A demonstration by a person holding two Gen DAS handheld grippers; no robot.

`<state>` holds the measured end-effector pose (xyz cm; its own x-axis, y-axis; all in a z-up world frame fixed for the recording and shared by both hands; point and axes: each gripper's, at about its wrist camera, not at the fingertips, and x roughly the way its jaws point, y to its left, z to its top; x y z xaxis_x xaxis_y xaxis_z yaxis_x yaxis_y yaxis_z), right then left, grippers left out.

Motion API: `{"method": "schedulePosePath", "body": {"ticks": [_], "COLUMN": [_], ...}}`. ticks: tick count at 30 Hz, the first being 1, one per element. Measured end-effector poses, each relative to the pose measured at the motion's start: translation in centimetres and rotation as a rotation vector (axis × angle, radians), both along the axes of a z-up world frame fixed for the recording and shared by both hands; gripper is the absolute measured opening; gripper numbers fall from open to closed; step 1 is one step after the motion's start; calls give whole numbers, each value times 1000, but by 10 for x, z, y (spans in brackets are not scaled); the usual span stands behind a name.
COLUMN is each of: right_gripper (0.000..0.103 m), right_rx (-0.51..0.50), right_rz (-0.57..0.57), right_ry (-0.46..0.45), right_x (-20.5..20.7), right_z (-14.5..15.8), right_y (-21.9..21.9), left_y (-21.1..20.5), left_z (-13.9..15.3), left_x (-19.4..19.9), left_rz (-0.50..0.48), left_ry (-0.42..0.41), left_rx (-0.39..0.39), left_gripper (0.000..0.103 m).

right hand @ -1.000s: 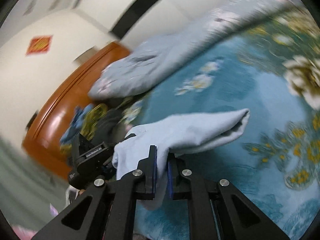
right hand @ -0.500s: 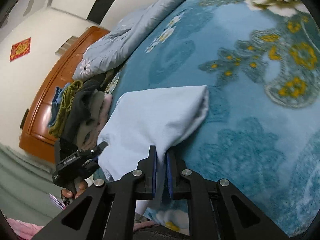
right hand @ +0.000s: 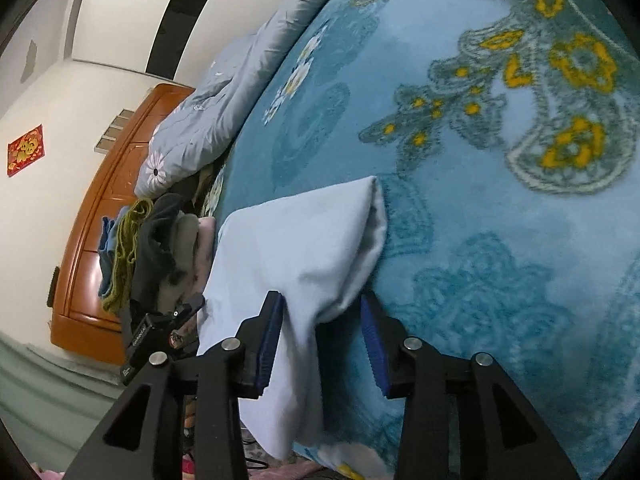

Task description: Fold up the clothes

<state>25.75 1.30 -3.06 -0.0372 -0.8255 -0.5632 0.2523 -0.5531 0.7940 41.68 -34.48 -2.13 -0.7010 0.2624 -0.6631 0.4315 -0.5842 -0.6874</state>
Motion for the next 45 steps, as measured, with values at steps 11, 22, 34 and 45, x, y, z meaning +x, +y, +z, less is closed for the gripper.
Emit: {"method": "schedulePosePath", "body": {"ticks": [11, 22, 34, 45], "right_gripper": [23, 24, 28, 11], "right_rx": [32, 200, 9, -41], "right_rz": [101, 156, 83, 89], "right_ry": [50, 129, 42, 104], "right_x": [-20, -52, -22, 0], "right_z": [20, 28, 5, 37], "right_y": [-34, -43, -24, -17], "left_y": [10, 12, 37, 50], "left_z": [3, -7, 3, 26], "left_x": [-12, -15, -21, -6], "left_rz": [-116, -114, -152, -173], "left_ry": [46, 54, 29, 81], "left_rx": [32, 146, -26, -111], "left_gripper": [73, 73, 53, 22]}}
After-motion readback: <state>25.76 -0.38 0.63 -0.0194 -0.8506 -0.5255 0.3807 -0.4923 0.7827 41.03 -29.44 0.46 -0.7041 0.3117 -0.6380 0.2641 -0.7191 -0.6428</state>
